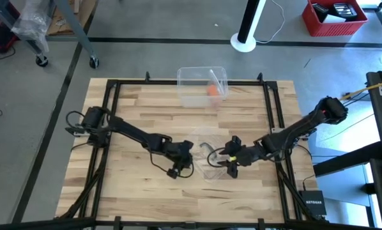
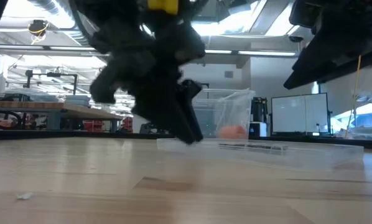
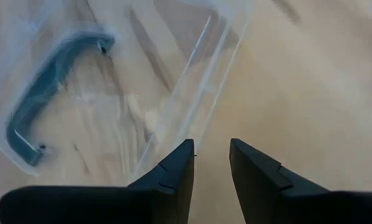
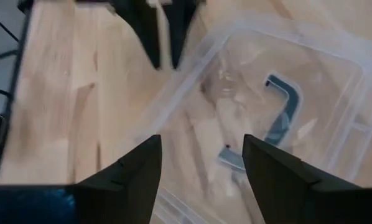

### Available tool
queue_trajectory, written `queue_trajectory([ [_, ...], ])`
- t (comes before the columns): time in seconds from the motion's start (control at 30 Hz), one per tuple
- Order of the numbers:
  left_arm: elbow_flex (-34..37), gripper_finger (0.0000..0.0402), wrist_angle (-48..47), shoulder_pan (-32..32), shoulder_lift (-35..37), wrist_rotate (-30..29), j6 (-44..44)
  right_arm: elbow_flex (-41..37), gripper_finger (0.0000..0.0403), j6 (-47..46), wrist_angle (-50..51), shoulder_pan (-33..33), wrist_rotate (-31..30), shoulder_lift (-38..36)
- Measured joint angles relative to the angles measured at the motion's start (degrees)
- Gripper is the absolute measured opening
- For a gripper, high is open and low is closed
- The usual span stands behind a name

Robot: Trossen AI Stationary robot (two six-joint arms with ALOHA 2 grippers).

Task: Roll bandage
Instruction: Close the transparent bin

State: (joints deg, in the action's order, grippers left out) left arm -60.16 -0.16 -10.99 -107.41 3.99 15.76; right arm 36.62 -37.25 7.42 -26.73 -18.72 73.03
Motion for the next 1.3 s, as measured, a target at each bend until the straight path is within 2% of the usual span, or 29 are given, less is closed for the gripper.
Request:
queue_trajectory([
  [0.4,-0.07,0.0083,4.4,0.59,-4.85,-0.38,1.24,0.02,0.0225,-1.99,-0.5,-1.81,-1.86,-0.02],
  [0.47,-0.11,0.0069,4.24,0.57,-5.36,-0.13,0.24,0.02,0.0225,-1.9,-0.41,-1.81,-1.88,-0.02],
  [0.6,-0.09,0.0011,4.1,0.45,-5.08,0.08,-2.86,0.02,0.0225,-1.36,-0.44,-1.81,-3.05,-0.02],
  [0.7,0.1,0.0007,3.99,0.43,-3.67,-0.92,-5.9,0.02,0.0224,-1.31,-0.43,-1.81,-3.94,-0.08],
  [0.9,0.04,0.0002,1.06,0.04,6.2,-4.84,-6.36,1.53,0.0224,-4.37,4.85,-4.29,-2.11,-5.9],
  [1.03,0.17,0.0001,-1.31,-0.64,14.72,-10.65,-4.13,3.35,0.0224,-5.93,12.08,-8.01,-4.89,-10.48],
  [1.17,0.04,0.0001,1.25,-0.56,22.95,-14.61,-2.94,3.52,0.0224,-6.01,13.45,-11.74,-12.92,-13.9],
  [1.3,0.07,0.0001,5.21,-0.54,27.62,-15.39,-1.15,3.45,0.0225,-5.89,13.87,-13.65,-22.52,-12.79],
])
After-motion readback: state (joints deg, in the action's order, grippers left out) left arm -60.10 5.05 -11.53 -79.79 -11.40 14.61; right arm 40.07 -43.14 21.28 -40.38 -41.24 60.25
